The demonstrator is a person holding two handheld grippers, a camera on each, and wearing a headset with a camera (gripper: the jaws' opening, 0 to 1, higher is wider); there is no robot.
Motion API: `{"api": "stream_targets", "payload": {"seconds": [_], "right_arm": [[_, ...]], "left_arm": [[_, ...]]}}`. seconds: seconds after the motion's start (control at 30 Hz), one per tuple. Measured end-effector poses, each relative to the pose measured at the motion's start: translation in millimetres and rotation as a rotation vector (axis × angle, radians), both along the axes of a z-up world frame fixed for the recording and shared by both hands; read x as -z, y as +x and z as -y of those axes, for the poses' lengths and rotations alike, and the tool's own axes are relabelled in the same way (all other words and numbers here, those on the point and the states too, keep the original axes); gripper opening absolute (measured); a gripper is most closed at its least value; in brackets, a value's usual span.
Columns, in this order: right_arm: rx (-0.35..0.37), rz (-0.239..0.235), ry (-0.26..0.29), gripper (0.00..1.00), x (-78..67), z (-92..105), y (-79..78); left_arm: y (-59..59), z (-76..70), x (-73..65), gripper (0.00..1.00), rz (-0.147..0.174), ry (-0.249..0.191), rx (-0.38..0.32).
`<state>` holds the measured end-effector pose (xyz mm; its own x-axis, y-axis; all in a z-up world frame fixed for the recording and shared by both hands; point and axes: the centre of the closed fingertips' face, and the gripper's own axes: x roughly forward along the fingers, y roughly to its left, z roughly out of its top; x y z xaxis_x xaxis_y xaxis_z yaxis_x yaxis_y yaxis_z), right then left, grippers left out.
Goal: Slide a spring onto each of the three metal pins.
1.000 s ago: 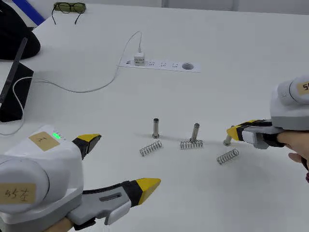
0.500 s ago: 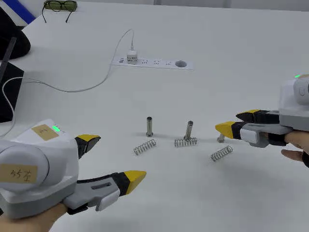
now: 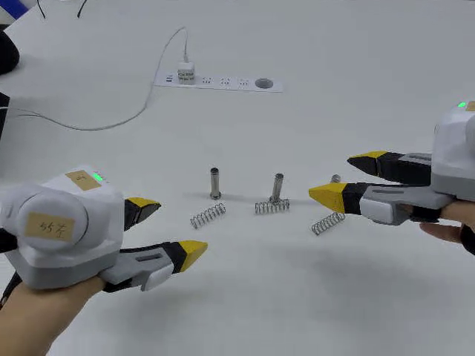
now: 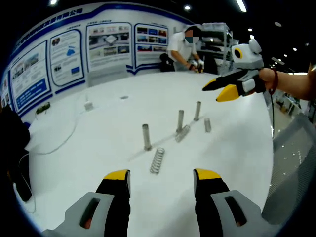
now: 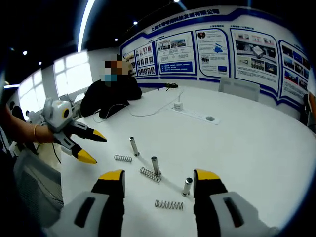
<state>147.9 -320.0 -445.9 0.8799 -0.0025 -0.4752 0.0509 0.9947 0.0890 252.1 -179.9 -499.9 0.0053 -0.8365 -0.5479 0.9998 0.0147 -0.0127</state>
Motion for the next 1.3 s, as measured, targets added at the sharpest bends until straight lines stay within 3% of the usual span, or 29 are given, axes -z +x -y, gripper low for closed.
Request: {"api": "stream_targets", "payload": {"seconds": [0.2, 0.27, 0.5, 0.83, 1.1, 1.3], "right_arm": [[-0.044, 0.001, -0.007, 0.63, 2.1, -12.7, -5.3], [-0.053, 0.020, 0.002, 0.65, 1.1, -16.6, -5.8], [-0.055, 0.047, -0.012, 0.64, 2.7, -21.1, -6.9], [-0.045, 0.065, 0.016, 0.62, 9.5, -27.1, -7.3], [-0.049, 0.046, 0.024, 0.62, 17.8, -29.8, -11.2], [-0.041, 0.037, 0.025, 0.62, 20.8, -28.5, -13.6]], "left_arm": [[2.7, 7.5, 15.8, 0.46, 0.003, 0.033, 0.022], [4.3, 12.4, 22.6, 0.41, 0.001, 0.046, 0.028], [6.7, 25.5, 32.2, 0.36, 0.000, 0.055, 0.048], [7.9, 31.0, 35.9, 0.27, -0.009, 0.056, 0.071], [5.6, 31.8, 39.2, 0.16, -0.031, 0.060, 0.105], [8.2, 32.8, 39.4, 0.11, -0.009, 0.066, 0.126]]}}
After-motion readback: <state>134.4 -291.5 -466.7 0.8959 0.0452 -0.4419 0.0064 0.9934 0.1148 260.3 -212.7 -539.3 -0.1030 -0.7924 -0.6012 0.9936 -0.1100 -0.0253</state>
